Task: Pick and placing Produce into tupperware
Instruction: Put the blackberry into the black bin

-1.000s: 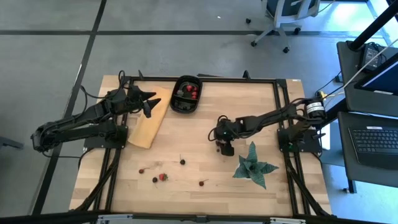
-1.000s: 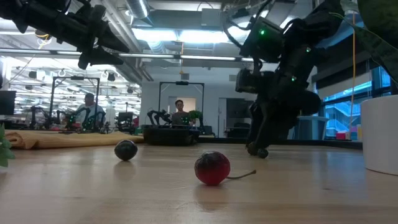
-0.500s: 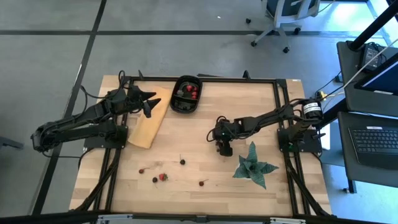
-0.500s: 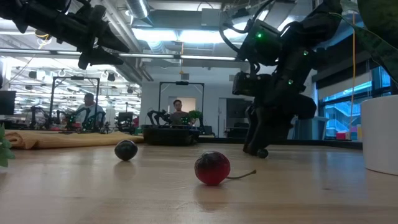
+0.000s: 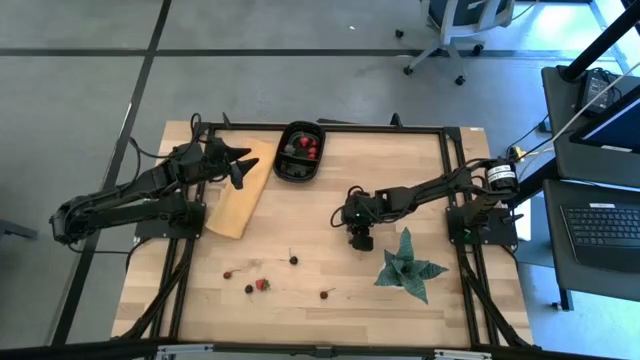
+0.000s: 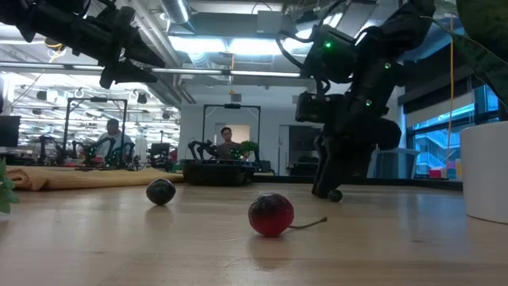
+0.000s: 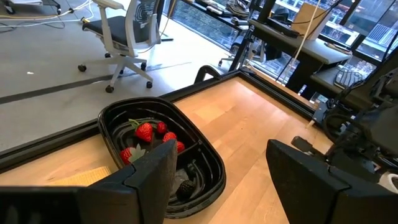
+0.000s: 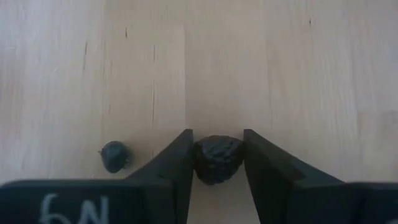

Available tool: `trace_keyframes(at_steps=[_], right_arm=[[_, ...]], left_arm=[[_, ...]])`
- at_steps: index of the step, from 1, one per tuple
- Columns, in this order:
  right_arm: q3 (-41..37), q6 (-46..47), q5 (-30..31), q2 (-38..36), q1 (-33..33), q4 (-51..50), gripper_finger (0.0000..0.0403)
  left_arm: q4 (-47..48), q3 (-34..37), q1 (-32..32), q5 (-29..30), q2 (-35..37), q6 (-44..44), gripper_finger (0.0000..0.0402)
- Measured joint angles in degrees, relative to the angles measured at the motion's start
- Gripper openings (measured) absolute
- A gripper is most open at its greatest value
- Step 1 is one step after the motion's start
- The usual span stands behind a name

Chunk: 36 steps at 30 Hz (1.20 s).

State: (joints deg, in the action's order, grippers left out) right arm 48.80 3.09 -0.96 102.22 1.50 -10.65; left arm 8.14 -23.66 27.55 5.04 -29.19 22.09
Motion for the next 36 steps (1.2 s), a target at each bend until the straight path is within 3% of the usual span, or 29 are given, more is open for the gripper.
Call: trace_keyframes(at_steps=[11, 17, 22, 28, 36], right_arm=[[17.85, -8.46, 0.93, 0.28, -3.8, -15.5, 0.0121], [29.84, -13.68, 1.0, 0.45, -9.29, -12.2, 0.012], [38.76, -12.51, 1.53, 1.85, -14.25, -6.78, 0.012], [51.81, -11.21, 1.32, 9.58, -16.02, -9.27, 0.012], [67.15, -11.05, 1.16, 23.35, -16.34, -21.37, 0.012]], left_arm=[[0.0, 0.0, 0.01, 0.0, 0.0, 0.0, 0.024], [0.0, 0.0, 0.02, 0.0, 0.02, 0.02, 0.024], [-0.01, 0.0, 0.0, 0.0, 0.0, 0.0, 0.024], [0.02, 0.0, 0.02, 0.0, -0.04, 0.17, 0.024], [0.21, 0.0, -0.02, -0.02, -0.04, 0.28, 0.024]])
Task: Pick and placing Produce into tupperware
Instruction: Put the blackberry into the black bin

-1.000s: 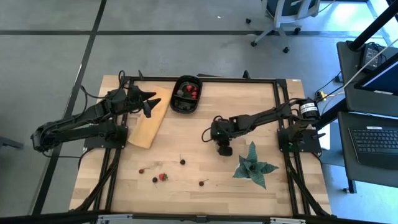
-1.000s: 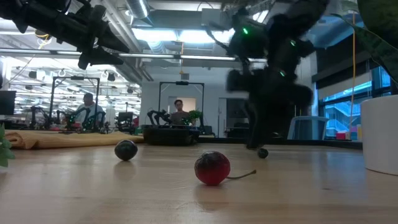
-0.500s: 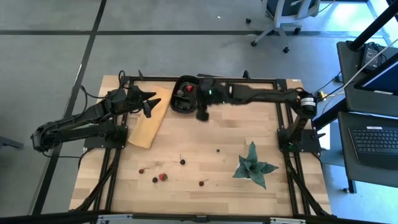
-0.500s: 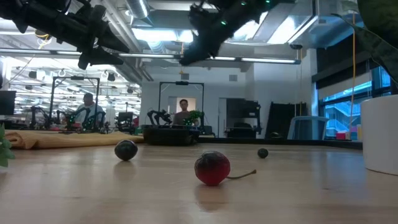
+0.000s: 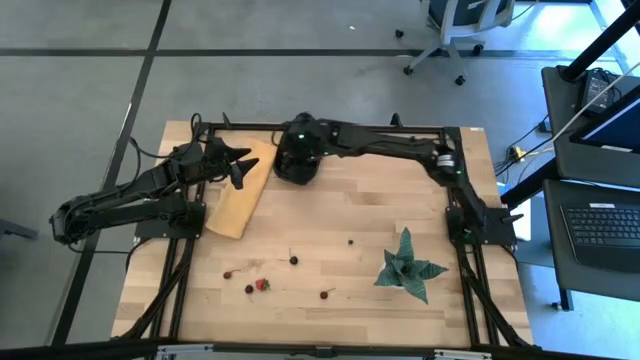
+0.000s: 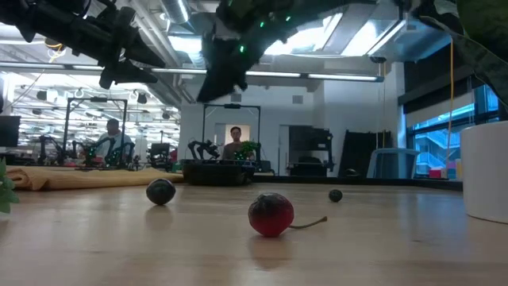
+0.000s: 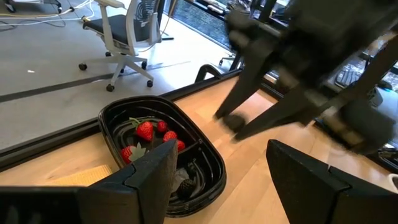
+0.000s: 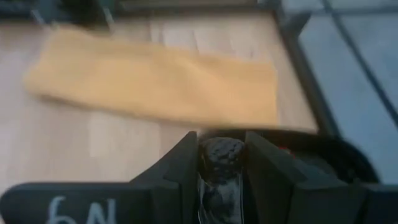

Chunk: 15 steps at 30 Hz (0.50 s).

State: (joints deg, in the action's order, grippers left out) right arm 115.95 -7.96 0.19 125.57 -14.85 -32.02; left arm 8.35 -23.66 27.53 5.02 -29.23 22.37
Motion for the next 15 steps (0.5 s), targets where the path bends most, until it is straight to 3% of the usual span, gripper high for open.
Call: trace_keyframes(at_steps=[6, 15], right_arm=[[3.99, 1.79, 0.01, 6.98, -1.4, -5.46, 0.012], [3.75, 8.11, -0.32, 11.05, -2.96, -8.86, 0.012]], left_arm=[[0.06, 0.0, 0.02, 0.02, 0.0, 0.0, 0.024], [0.21, 0.0, -0.24, 0.02, 0.0, 0.0, 0.024]])
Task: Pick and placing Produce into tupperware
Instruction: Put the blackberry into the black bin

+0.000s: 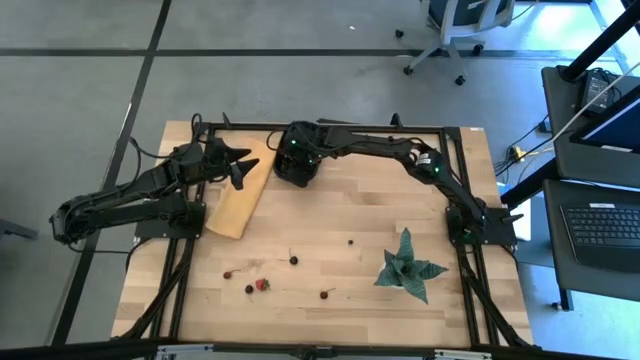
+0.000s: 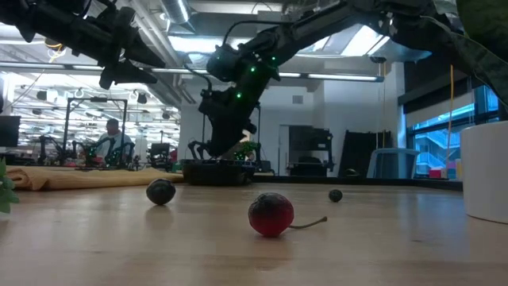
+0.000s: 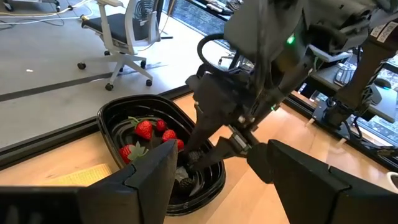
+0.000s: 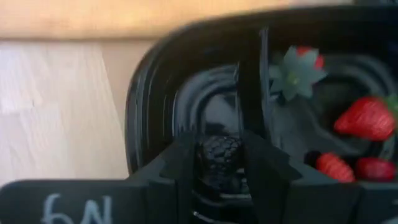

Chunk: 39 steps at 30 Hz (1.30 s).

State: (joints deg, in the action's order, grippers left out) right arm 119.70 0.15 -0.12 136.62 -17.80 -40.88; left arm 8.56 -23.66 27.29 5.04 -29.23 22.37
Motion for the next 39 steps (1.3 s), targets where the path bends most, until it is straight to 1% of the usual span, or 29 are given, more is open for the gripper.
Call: trace_keyframes(at_steps=[7, 14, 23, 39], right_arm=[[-0.06, 1.27, -0.13, 0.76, -0.1, -2.96, 0.012], [-0.07, 1.33, -0.12, 0.76, -0.17, -3.12, 0.0121], [-0.07, 2.84, -0.11, 0.76, -0.2, -3.23, 0.0143], [-0.07, 2.66, 0.0, 0.76, -0.2, -3.17, 0.0146]], left_arm=[[0.0, 0.0, 0.02, -0.02, 0.0, 0.0, 0.024], [0.0, 0.0, 0.0, -0.02, 0.0, 0.01, 0.024], [0.02, 0.0, 0.0, -0.02, 0.0, 0.02, 0.024], [0.0, 0.0, 0.0, -0.02, 0.0, 0.02, 0.024]])
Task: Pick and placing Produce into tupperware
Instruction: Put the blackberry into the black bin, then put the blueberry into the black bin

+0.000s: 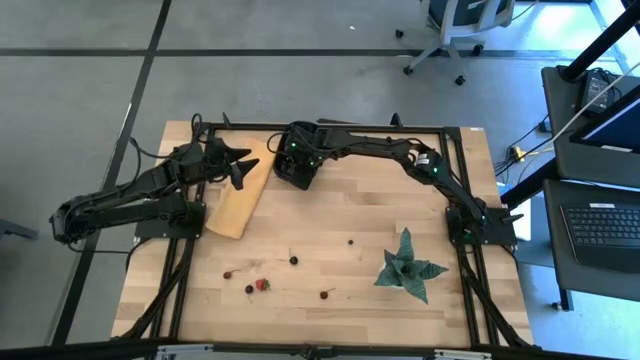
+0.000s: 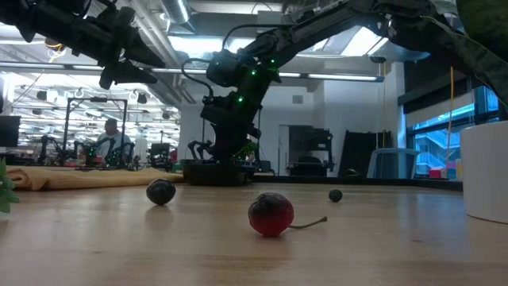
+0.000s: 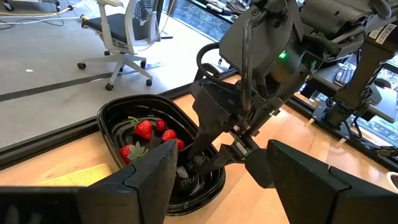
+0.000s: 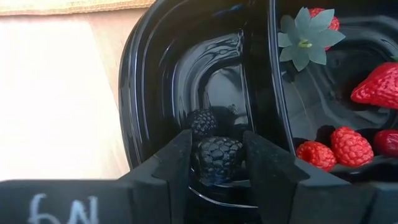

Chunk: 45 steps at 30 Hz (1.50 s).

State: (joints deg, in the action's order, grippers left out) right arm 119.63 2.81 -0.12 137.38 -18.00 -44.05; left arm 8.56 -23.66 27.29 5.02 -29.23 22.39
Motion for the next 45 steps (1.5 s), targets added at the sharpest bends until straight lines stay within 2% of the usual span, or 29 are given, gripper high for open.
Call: trace_keyframes(at_steps=[21, 32, 36, 42, 45], right_arm=[[0.0, -0.25, 0.04, 0.0, 0.0, 0.0, 0.0151], [0.05, -0.07, 0.04, -0.12, 0.0, -0.41, 0.0234], [3.95, -0.37, -0.02, -0.23, 0.21, -6.16, 0.0244], [14.26, -4.94, -0.08, -0.59, 2.84, -28.64, 0.0245], [14.35, -7.43, -0.2, -2.9, 4.89, -32.71, 0.0245]], left_arm=[[0.0, 0.0, 0.01, 0.0, 0.0, -0.02, 0.024], [0.0, 0.0, 0.01, 0.0, 0.0, -0.02, 0.024], [0.0, 0.0, 0.0, -0.02, -0.01, -0.03, 0.024], [0.02, 0.0, 0.0, -0.02, 0.0, -0.04, 0.024], [0.01, 0.0, 0.02, -0.02, 0.0, -0.04, 0.024]])
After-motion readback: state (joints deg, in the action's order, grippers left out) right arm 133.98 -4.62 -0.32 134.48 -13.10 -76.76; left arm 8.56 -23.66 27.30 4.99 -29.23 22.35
